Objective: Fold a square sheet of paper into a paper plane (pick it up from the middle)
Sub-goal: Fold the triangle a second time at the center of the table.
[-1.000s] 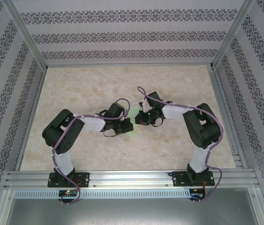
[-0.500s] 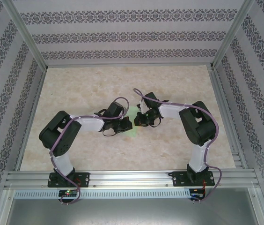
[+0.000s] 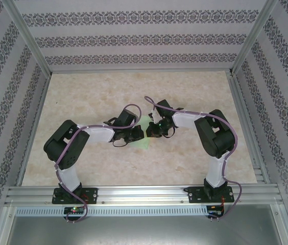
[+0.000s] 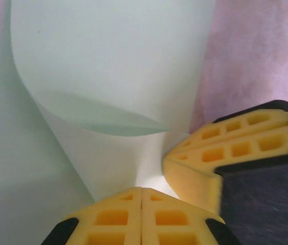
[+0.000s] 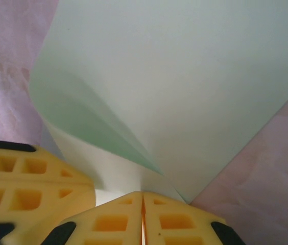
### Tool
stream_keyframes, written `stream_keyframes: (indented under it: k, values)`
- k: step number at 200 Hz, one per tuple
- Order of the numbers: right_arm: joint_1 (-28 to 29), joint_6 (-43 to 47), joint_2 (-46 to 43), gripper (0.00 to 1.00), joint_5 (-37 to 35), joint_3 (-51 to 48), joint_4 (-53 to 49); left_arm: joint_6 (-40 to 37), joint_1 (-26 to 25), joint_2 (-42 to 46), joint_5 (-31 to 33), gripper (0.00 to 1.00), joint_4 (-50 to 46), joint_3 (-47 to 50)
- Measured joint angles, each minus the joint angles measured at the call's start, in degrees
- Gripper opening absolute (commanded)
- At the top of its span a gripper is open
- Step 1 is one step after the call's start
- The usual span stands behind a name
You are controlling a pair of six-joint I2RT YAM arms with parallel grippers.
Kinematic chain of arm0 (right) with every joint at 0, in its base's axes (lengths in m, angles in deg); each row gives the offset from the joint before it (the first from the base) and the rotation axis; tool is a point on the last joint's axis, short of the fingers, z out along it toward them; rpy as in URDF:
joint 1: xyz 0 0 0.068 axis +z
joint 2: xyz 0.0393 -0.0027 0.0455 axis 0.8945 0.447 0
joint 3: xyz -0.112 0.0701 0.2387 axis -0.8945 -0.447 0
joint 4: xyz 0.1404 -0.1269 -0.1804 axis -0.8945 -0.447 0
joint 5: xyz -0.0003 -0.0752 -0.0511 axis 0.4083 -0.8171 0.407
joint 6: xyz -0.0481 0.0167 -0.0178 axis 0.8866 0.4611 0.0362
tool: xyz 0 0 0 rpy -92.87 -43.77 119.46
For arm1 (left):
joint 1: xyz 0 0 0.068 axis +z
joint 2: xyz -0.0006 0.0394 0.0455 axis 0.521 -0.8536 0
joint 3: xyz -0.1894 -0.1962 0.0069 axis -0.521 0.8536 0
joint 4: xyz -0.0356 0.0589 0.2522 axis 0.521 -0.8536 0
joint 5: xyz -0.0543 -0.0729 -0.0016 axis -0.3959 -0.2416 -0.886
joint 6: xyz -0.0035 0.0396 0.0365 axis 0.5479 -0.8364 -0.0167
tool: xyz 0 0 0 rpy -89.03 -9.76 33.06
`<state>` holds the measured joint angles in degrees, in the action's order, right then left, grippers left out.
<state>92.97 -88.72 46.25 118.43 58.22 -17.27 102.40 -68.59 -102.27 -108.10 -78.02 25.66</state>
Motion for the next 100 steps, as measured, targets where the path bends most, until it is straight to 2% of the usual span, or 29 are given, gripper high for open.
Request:
stream_keyframes:
  k: [47, 100]
  values:
    - [0.0, 0.9, 0.8, 0.09, 0.2, 1.2, -1.6, -0.1, 0.0, -0.9, 1.7, 0.06, -3.8, -1.9]
    - [0.0, 1.6, 1.0, 0.09, 0.3, 1.6, -2.1, -2.5, 0.1, -0.8, 2.2, 0.08, -4.1, -2.7]
